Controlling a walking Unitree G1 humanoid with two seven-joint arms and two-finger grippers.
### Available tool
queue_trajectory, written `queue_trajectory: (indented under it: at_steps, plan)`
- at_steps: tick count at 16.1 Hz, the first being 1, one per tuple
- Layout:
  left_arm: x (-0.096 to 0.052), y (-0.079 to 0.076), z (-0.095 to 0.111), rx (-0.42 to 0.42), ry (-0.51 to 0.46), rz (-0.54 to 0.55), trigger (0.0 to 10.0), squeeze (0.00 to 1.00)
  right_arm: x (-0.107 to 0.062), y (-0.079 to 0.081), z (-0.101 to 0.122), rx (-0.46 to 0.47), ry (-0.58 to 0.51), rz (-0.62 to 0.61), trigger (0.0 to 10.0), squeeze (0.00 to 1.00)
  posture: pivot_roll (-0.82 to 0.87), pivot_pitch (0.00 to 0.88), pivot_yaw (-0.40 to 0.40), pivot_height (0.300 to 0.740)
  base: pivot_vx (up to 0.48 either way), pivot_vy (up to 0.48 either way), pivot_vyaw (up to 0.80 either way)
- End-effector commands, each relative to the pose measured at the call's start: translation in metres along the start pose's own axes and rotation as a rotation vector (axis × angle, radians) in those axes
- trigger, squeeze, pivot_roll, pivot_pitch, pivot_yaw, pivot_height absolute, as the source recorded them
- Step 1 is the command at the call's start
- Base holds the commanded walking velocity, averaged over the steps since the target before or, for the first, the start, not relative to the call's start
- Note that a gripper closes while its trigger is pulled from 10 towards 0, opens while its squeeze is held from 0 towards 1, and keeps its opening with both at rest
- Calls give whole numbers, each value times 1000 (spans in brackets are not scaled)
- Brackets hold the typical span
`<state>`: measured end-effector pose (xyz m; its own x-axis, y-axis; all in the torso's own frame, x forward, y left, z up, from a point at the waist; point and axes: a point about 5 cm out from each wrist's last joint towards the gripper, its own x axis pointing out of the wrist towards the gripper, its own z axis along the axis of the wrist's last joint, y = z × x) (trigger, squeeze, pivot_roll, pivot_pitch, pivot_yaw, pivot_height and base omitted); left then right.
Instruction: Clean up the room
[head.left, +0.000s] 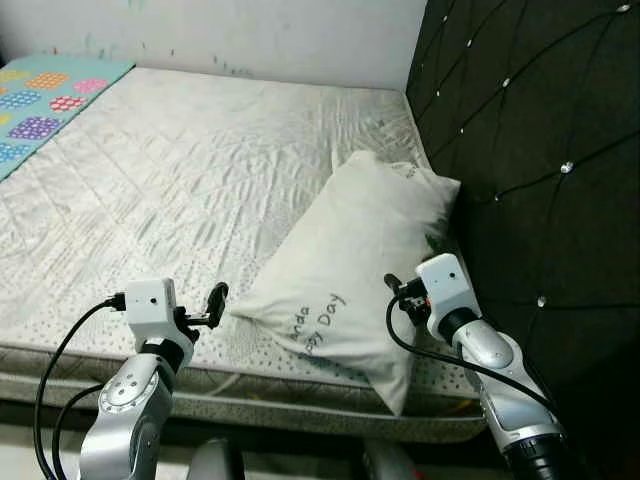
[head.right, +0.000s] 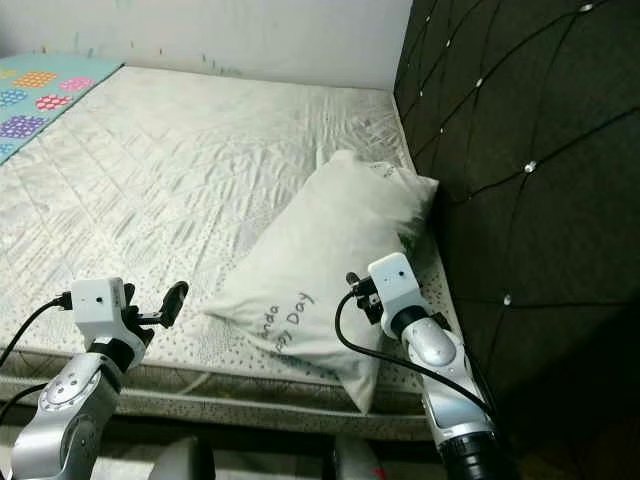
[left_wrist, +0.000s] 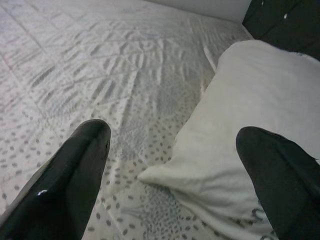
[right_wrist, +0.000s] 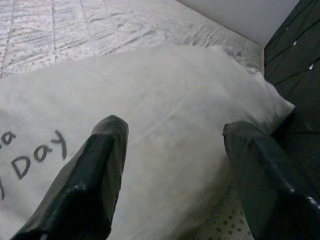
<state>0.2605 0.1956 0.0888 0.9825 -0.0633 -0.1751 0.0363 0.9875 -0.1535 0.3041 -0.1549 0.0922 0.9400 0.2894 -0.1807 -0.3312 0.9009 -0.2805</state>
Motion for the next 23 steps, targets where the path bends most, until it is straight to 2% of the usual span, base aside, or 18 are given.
queue_trajectory:
  at_steps: [1,6,10,13,16,19,20,21,23]
  plan:
    - [-2,0,-1,8,12,3,10000,0,-2,-1,2,-7,-12,1,10000,0,-158,13,-57,601,0,0,0]
    - [-3,-1,-1,6,14,8,10000,0,0,-6,1,-10,1,0,10000,0,-163,22,-62,601,0,0,0]
    - [-2,3,-4,-7,41,10,10000,0,10,-8,6,0,21,21,10000,0,-179,40,-57,601,0,0,0]
    - [-2,1,-1,2,51,-19,10000,0,18,3,16,76,13,79,10000,0,-159,51,-49,601,0,0,0]
    - [-4,-6,-1,-4,56,-43,10000,0,34,26,23,251,88,201,10000,0,-136,56,-62,601,0,0,0]
    - [-9,-6,-3,-7,67,-48,10000,0,44,31,24,253,134,206,10000,0,-117,65,-64,601,0,0,0]
    - [-11,-5,-3,-5,74,-50,10000,0,49,35,22,255,188,220,10000,0,-112,66,-63,601,0,0,0]
    - [-14,-2,-1,4,80,-50,10000,0,54,42,19,231,249,229,10000,0,-91,69,-59,601,0,0,0]
    - [-15,1,0,15,84,-48,10000,0,60,46,18,208,268,205,10000,0,-84,67,-54,601,0,0,0]
